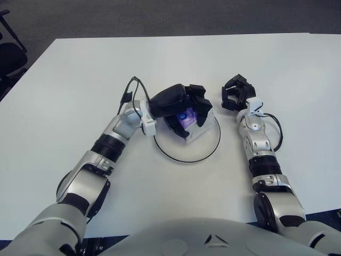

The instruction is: Put the tissue paper into the plate.

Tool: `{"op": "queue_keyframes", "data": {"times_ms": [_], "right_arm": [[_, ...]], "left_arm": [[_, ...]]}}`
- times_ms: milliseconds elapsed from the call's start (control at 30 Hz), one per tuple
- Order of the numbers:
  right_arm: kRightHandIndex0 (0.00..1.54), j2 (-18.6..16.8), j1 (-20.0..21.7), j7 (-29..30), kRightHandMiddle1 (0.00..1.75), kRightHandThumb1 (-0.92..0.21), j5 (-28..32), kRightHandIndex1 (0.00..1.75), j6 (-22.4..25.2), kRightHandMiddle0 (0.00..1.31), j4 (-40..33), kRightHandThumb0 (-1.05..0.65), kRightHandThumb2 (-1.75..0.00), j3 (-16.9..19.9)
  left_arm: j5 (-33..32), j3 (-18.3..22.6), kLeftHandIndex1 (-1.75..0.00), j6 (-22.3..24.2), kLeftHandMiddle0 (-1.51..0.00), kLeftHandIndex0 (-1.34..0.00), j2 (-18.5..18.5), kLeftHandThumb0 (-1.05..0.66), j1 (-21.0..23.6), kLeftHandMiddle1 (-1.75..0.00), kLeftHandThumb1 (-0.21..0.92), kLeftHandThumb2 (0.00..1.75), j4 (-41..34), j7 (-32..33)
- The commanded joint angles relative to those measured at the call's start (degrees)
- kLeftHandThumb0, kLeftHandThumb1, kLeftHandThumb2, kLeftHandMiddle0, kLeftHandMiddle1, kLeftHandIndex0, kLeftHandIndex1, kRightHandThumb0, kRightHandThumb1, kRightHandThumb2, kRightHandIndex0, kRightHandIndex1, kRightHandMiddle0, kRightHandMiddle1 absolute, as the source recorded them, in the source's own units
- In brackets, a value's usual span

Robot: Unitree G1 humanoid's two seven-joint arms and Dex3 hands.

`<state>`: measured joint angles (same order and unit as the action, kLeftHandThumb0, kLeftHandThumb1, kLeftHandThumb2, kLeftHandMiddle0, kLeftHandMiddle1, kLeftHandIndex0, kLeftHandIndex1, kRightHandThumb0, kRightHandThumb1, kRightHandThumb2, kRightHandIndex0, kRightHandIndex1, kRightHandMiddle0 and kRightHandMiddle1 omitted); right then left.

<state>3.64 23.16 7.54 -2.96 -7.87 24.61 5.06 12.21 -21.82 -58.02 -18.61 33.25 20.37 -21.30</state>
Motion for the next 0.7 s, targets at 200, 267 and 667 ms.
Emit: {"op": "queue_keyframes", "data": {"times_ms": [200, 267, 667], "right_arm": [[1.15, -0.5, -5.3, -0.2, 1.75, -0.44, 0.5, 1.75, -0.1, 0.51, 4.8, -0.44, -1.16, 0.3], [1.15, -0.4, -5.1, -0.2, 1.75, -0.44, 0.3, 1.75, -0.1, 0.51, 5.0, -0.44, -1.16, 0.3], [1.16, -0.6, -5.2, 1.3, 1.75, -0.41, -0.5, 1.75, 0.6, 0.54, 4.2, -0.45, -1.2, -0.1]], "left_arm": [[-0.6, -0.2, -1.74, -0.6, -1.27, -0.91, -1.7, -0.67, 0.1, -1.75, 0.62, 0.98, -0.2, -3.2], [-1.0, -0.2, -1.72, 0.6, -1.21, -0.57, -2.4, -0.81, -0.1, -1.75, 0.8, 0.74, -1.1, -4.2], [-5.3, -1.0, -1.34, 6.8, -0.23, -0.04, -5.4, -1.03, 0.7, -1.21, 0.92, 0.58, -5.8, -12.7]]}}
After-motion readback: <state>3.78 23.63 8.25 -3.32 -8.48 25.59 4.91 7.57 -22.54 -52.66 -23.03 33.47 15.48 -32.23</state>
